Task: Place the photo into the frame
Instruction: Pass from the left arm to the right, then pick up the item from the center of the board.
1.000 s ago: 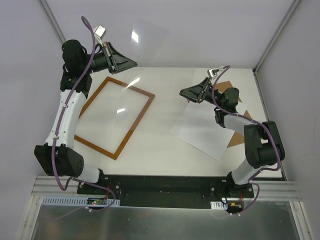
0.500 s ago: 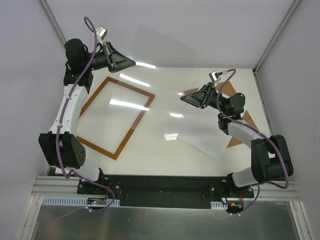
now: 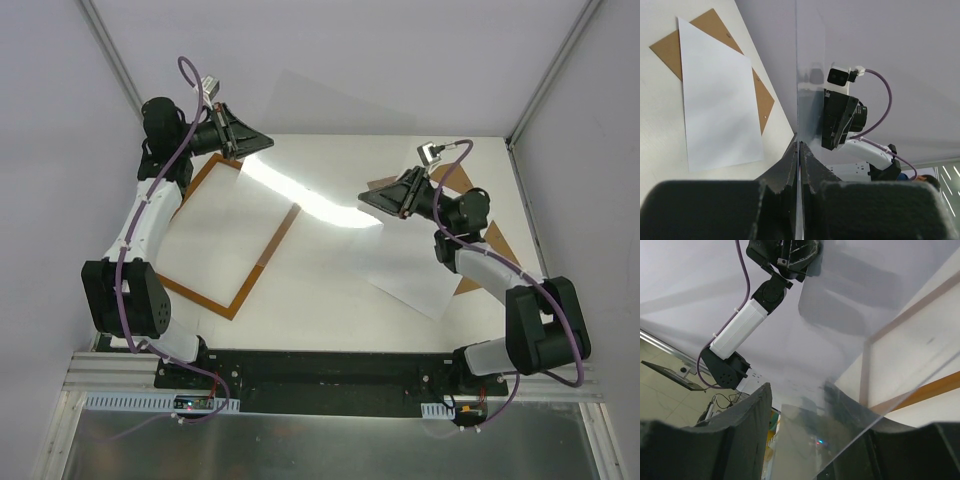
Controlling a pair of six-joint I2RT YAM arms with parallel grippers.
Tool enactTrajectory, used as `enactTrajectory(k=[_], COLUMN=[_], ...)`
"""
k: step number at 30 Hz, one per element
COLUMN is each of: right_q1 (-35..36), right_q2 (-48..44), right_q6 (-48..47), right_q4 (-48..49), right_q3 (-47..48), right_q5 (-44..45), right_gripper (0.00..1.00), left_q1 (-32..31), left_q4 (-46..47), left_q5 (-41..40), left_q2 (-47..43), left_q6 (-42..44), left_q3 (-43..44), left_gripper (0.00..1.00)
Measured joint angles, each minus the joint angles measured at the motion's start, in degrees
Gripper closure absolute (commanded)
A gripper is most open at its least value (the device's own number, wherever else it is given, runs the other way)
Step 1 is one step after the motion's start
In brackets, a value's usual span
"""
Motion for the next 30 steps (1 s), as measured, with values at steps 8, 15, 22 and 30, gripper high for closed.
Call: enactTrajectory(k=[8, 15, 22, 30], right_q1=[0.7, 0.2, -5.5, -17.0], right_q2=[-4.5, -8.3, -17.6, -23.9], right_q6=[-6.5, -13.9, -31.1, -44.8], right_q4=[-7.2, -21.7, -58.7, -90.1], right_q3=[0.0, 0.0, 7.2, 17.6], right_q5=[1.1, 2.4, 7.2, 12.5], right_gripper=[0.97, 0.99, 0.99, 0.99], left_q1=[0.0, 0.5, 2.9, -11.1], left_q4=[1.7, -2.3, -26.7, -48.0], left_q5=[0.1, -0.4, -16.8, -54.1], left_q2=[-0.2, -0.9, -3.3, 0.3], left_q6=[0.0, 3.7, 22.1, 41.2], left_q3=[-0.4, -0.9, 2.9, 6.1], left_gripper=[0.93, 0.27, 0.26, 0.33])
